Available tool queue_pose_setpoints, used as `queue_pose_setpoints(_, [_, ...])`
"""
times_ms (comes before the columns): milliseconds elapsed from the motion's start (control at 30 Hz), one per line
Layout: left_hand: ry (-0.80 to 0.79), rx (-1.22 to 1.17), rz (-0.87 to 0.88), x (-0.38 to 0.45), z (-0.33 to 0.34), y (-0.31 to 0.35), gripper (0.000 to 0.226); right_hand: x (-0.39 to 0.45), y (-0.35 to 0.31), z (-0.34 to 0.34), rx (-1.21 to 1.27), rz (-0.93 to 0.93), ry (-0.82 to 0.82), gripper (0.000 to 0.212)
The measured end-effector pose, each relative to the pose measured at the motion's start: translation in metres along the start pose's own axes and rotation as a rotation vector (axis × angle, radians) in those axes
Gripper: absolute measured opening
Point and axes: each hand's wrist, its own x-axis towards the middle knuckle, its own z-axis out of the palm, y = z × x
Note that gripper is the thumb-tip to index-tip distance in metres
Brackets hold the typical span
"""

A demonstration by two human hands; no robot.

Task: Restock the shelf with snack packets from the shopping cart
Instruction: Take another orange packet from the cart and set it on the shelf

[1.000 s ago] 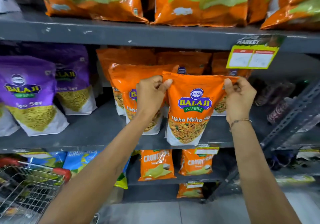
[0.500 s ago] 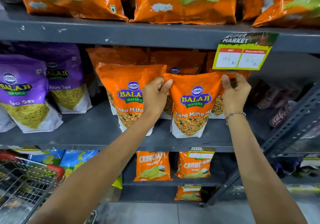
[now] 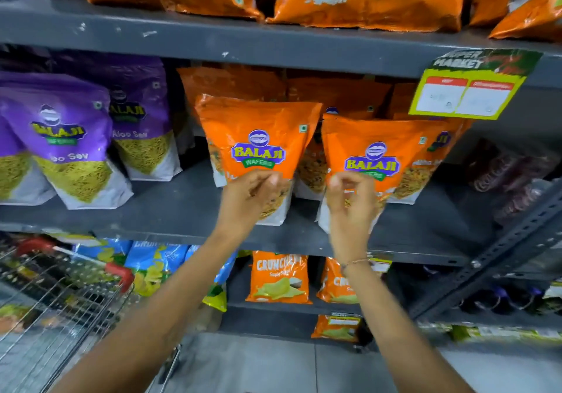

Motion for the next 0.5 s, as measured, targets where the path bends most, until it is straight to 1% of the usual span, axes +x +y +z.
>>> queue_pose_setpoints(100, [0.121, 0.001, -0.097, -0.036, -0.057, -0.025, 0.011, -0.047, -0.003, 0.052, 0.053, 0.078, -0.360, 0.003])
queue_pose_setpoints(267, [0.398, 0.112, -0.275, -0.116, -0.174, -0.070, 0.011, -0.118, -0.020, 0.143, 0.093, 0.153, -0.880, 0.005])
queue_pose_setpoints(367, [0.566, 0.171, -0.368, -0.178, -0.240, -0.096, 0.010, -0.163, -0.033, 0.194, 0.070, 0.110, -1.150, 0.005])
queue_pose_setpoints(467, [0.735, 0.188, -0.512, -0.248, -0.294, -0.116, 0.022, -0.210, -0.045, 0.245, 0.018, 0.032, -1.387, 0.006])
queue_pose_setpoints(500, [0.788, 0.189, -0.564, -0.272, -0.310, -0.121, 0.020, -0.226, -0.050, 0.263, -0.013, 0.011, -1.465, 0.006])
